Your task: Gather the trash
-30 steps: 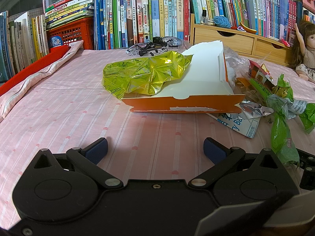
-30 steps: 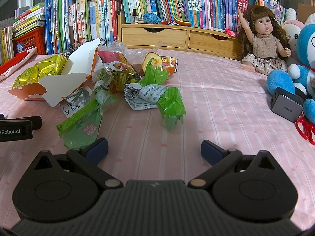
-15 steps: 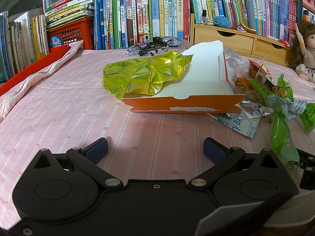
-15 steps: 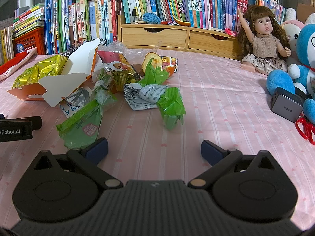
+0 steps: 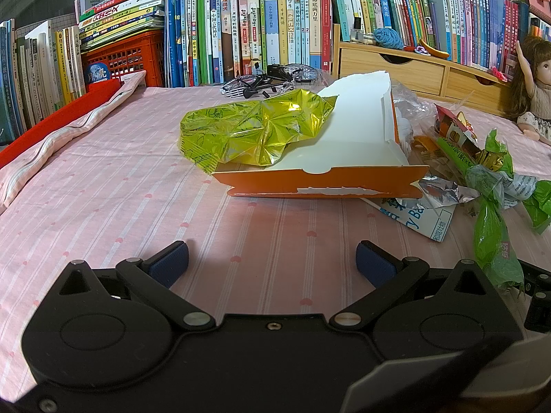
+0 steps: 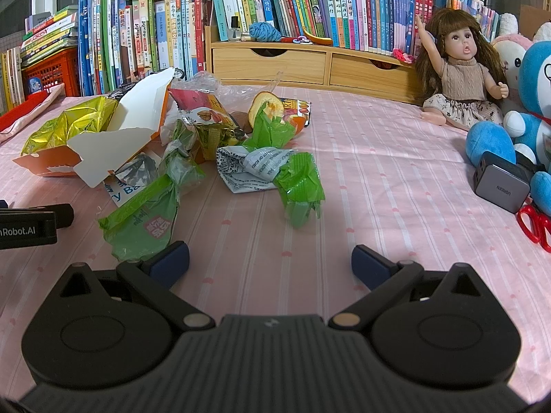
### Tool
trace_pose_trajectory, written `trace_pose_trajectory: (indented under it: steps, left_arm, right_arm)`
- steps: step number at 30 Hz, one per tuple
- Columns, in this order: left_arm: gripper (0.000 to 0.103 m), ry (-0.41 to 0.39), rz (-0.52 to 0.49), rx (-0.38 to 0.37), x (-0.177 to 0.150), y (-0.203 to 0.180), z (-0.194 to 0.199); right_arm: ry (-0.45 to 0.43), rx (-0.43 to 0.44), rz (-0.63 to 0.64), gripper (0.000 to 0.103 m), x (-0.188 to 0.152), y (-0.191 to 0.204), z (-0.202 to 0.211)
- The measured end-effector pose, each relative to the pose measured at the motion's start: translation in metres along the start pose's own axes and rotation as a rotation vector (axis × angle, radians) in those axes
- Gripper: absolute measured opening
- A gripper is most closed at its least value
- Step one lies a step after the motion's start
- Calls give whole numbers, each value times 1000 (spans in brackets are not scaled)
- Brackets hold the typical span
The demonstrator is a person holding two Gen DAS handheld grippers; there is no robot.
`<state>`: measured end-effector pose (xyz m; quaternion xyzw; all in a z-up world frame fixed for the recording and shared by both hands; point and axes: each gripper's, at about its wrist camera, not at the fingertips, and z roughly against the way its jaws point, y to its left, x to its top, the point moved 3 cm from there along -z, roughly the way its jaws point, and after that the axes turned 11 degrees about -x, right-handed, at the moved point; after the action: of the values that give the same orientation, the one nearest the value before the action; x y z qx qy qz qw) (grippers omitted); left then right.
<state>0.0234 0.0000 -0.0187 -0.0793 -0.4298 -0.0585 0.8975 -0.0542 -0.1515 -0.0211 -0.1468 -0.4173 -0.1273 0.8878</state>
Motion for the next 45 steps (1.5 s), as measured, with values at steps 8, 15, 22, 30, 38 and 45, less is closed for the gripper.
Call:
trace_pose_trajectory:
  steps: [8,15,22,30,38,45]
  left_arm:
    - [103,0,0,0,0,0,0]
    - [103,0,0,0,0,0,0]
    - [103,0,0,0,0,0,0]
    - [103,0,0,0,0,0,0]
    - [102,-28,57,-84,2,6,10]
    - [100,-108,177,-259,21,20,40]
  right_arm:
    - [0,0,0,103,0,0,0]
    - [1,0,-1,103,0,-1,0]
    - [1,0,-2,103,0,-1,-1]
    - [7,0,-2,103,2,-1,-2]
    - [-79,75,0,103,4,-6,19]
    - [-205,173,-2,96,14,-6,45]
